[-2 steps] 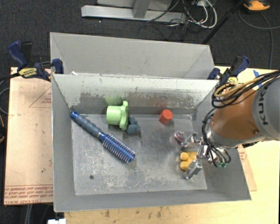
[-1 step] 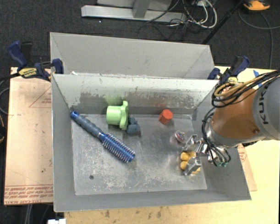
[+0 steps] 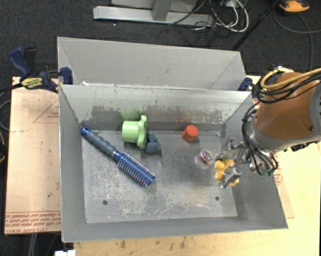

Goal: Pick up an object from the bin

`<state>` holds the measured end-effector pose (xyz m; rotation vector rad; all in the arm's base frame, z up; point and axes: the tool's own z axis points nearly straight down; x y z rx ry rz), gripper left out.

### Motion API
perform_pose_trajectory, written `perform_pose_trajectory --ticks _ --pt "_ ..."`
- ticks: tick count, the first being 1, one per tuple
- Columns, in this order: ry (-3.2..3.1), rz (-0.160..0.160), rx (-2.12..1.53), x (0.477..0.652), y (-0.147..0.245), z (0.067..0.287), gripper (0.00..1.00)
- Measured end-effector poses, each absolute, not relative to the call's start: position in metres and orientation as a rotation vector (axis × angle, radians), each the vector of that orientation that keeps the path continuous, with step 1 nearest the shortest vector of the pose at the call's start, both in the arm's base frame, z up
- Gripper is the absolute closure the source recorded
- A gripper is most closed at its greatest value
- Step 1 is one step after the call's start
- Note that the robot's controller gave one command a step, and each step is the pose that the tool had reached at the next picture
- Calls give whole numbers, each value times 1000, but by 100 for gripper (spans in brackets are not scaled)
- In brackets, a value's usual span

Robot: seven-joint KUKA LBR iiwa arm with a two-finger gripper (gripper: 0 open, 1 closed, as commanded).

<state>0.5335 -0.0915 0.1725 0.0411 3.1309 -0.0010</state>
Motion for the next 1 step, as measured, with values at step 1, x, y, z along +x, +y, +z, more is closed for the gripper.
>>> perform_pose_trajectory --ticks 1 --pt "3129 -3 37 537 -100 248 100"
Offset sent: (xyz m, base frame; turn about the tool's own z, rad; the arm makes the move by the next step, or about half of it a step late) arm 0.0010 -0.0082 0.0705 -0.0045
